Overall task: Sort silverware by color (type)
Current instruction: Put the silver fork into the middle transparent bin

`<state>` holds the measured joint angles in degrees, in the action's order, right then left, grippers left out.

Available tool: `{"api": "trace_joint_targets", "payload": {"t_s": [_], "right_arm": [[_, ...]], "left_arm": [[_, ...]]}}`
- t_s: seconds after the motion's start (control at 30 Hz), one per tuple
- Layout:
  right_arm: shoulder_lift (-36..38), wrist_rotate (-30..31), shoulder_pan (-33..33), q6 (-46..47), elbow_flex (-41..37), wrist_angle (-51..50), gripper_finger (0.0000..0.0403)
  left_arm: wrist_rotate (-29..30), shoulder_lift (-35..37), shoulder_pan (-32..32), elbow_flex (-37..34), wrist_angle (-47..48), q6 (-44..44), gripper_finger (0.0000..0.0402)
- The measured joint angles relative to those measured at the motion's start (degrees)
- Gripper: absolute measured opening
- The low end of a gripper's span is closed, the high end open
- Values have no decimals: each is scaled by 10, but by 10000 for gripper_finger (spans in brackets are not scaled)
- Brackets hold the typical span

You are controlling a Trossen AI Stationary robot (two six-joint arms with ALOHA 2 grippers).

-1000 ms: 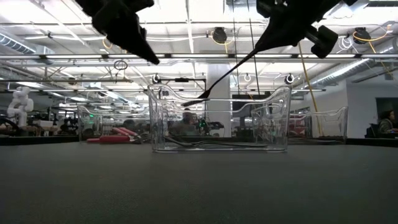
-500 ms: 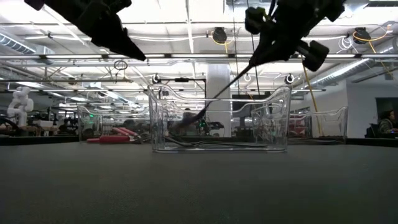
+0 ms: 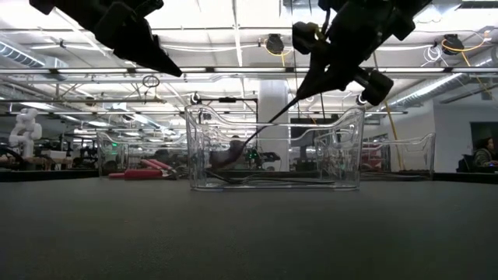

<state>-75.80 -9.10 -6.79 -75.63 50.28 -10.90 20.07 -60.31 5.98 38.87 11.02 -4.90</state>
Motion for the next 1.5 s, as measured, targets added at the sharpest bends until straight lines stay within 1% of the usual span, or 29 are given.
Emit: {"api": "trace_joint_targets", "payload": {"t_s": [0.5,0.83,1.5], "right_arm": [[-1,0,0,1,0,-1,5],[-1,0,0,10,0,-2,34],[-1,0,0,20,0,-3,36]], "left_arm": [[0,0,0,0,0,0,201],[0,0,0,0,0,-1,201],[0,0,0,0,0,-4,201]]}}
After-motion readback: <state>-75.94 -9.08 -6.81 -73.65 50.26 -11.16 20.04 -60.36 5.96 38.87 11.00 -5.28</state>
